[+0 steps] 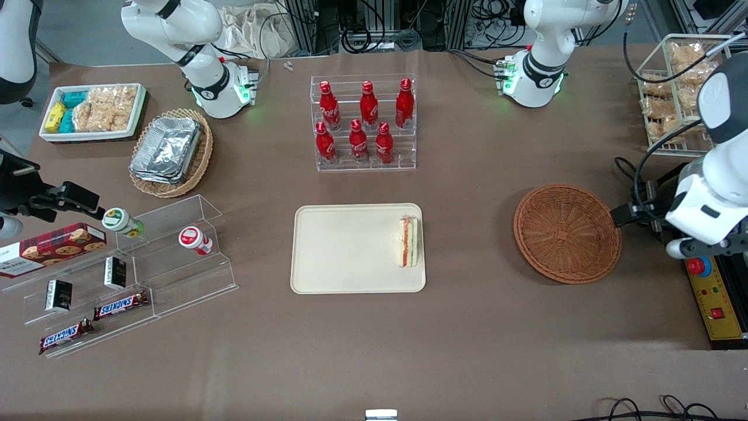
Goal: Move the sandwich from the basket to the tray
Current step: 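Open the left gripper and withdraw it toward the basket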
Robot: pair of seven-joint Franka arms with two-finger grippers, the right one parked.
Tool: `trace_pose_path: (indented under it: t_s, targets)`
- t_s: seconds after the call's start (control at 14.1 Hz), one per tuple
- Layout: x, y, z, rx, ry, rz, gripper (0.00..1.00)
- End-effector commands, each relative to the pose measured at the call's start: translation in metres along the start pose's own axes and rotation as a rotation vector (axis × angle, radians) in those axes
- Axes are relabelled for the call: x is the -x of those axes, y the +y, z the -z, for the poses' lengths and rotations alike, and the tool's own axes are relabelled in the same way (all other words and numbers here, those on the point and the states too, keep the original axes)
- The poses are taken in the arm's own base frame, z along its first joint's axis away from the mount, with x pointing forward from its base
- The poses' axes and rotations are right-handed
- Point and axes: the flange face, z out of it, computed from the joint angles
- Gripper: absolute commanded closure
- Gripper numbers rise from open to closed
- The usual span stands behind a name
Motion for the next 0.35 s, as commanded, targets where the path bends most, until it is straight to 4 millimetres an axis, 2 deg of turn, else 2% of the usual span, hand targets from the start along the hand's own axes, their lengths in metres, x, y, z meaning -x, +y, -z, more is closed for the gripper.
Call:
trace_pose_path:
  t_s: [0.0, 0.07, 0.28]
  targets:
    - [0.03, -0.013, -0.001, -0.004, 0.035, -0.068, 0.0]
    - [0.034, -0.015, -0.006, -0.004, 0.046, -0.072, 0.0]
    - [0.023, -0.013, -0.002, -0.006, 0.052, -0.121, 0.0]
